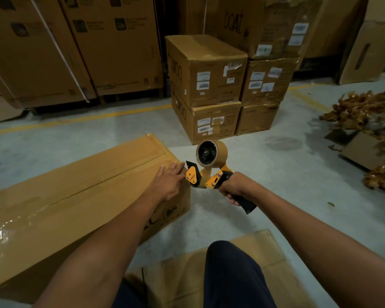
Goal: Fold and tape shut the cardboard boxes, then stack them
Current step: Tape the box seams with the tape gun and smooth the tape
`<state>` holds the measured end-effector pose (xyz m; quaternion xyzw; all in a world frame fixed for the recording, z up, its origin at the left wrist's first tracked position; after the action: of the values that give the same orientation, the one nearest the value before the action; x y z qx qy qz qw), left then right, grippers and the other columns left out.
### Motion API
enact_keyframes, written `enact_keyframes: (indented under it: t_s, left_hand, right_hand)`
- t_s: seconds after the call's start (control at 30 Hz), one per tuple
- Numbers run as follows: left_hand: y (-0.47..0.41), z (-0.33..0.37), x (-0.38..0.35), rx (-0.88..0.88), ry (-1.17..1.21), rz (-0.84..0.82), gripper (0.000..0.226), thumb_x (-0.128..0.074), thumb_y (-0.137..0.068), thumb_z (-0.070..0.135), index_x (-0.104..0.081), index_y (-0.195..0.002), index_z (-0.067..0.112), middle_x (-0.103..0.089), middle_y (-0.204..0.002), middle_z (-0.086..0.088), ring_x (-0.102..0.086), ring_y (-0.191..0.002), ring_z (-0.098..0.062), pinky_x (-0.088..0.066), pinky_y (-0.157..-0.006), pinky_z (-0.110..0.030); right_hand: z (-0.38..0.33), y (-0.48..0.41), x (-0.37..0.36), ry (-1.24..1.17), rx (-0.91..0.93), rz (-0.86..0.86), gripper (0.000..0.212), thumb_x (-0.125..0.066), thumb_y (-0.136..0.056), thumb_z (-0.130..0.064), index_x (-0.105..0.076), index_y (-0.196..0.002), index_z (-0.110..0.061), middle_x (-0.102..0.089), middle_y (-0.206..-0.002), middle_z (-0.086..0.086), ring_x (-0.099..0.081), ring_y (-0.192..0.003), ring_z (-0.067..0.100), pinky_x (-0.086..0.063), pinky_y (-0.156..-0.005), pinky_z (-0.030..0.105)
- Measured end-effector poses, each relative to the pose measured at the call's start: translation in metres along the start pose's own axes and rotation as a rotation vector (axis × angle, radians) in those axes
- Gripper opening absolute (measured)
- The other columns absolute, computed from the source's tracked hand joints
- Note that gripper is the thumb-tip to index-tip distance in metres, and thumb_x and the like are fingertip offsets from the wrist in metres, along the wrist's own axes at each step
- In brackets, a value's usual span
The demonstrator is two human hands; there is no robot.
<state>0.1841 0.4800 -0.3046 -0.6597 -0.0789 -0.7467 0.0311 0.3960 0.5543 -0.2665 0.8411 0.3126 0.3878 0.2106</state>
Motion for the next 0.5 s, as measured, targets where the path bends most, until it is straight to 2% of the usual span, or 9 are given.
enact_keyframes:
  t_s: [0.07,0.13,0.2,0.23,0.3,0.37,0.5]
  left_hand:
    - [-0.001,-0.001,-0.001,-0.002,0.000,-0.012,0.064,-0.041,-0.101,0.018,-0.015,-0.158,0.032,0.008,-0.166,0.006,0.008,-0.153,-0.020,0.008,-0.120,-0.051]
    - [0.000,-0.001,-0.001,0.006,0.012,-0.012,0.063,-0.041,-0.103,0.019,-0.014,-0.158,0.033,0.006,-0.166,0.006,0.006,-0.154,-0.020,0.004,-0.121,-0.052]
    - [0.001,-0.002,0.001,0.000,0.026,-0.024,0.065,-0.041,-0.104,0.020,-0.010,-0.159,0.034,0.003,-0.167,0.007,0.005,-0.154,-0.018,0.002,-0.121,-0.051]
    - [-0.001,-0.002,0.001,-0.006,0.023,-0.024,0.065,-0.040,-0.104,0.020,-0.009,-0.159,0.035,0.002,-0.167,0.007,0.005,-0.154,-0.018,0.001,-0.121,-0.051]
    - [-0.002,-0.003,0.002,0.005,0.015,-0.012,0.064,-0.041,-0.104,0.020,-0.011,-0.158,0.035,0.000,-0.167,0.006,0.003,-0.154,-0.018,-0.001,-0.121,-0.051]
    - [0.000,-0.001,0.001,-0.009,0.003,-0.023,0.063,-0.041,-0.104,0.022,-0.012,-0.158,0.039,-0.001,-0.168,0.005,0.002,-0.154,-0.019,-0.003,-0.121,-0.053]
    - [-0.003,-0.002,-0.002,-0.009,-0.024,-0.050,0.059,-0.038,-0.105,0.026,-0.015,-0.155,0.047,0.000,-0.168,0.003,0.002,-0.154,-0.022,-0.004,-0.121,-0.057]
  right_hand:
    - [0.000,-0.007,0.000,-0.012,0.001,0.005,0.006,-0.060,-0.083,0.000,-0.061,-0.087,-0.004,-0.056,-0.064,0.011,-0.053,-0.049,0.019,-0.046,-0.046,0.025]
    - [0.009,-0.012,0.004,0.130,0.021,0.072,0.003,-0.061,-0.086,-0.008,-0.063,-0.087,-0.006,-0.061,-0.068,0.009,-0.059,-0.052,0.020,-0.050,-0.048,0.027]
    - [0.041,-0.015,0.003,0.311,-0.005,0.145,0.006,-0.062,-0.087,-0.015,-0.065,-0.087,-0.010,-0.067,-0.074,0.008,-0.065,-0.058,0.020,-0.056,-0.051,0.029]
    - [0.066,-0.017,0.000,0.303,-0.057,0.142,0.005,-0.061,-0.087,-0.013,-0.064,-0.085,-0.010,-0.067,-0.073,0.008,-0.064,-0.057,0.020,-0.057,-0.052,0.029]
    - [0.109,-0.026,-0.002,0.156,-0.144,0.125,0.008,-0.059,-0.085,-0.007,-0.060,-0.078,-0.007,-0.061,-0.063,0.011,-0.058,-0.049,0.021,-0.050,-0.044,0.025]
    - [0.126,-0.037,-0.006,-0.055,-0.197,0.105,0.012,-0.058,-0.081,0.001,-0.055,-0.072,-0.005,-0.053,-0.053,0.012,-0.051,-0.043,0.022,-0.045,-0.044,0.025]
    - [0.105,-0.055,-0.022,-0.324,-0.188,0.025,0.024,-0.052,-0.084,0.006,-0.046,-0.064,-0.006,-0.042,-0.042,0.009,-0.043,-0.034,0.019,-0.039,-0.040,0.018]
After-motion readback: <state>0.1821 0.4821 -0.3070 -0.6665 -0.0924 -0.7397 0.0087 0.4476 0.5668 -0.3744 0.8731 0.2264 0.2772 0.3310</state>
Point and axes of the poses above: each hand's wrist, its own y-axis away from the middle knuckle, its own x-axis out of the back of the hand, z = x × y, the point moved 8 cm from there along -y, towards the middle knuckle
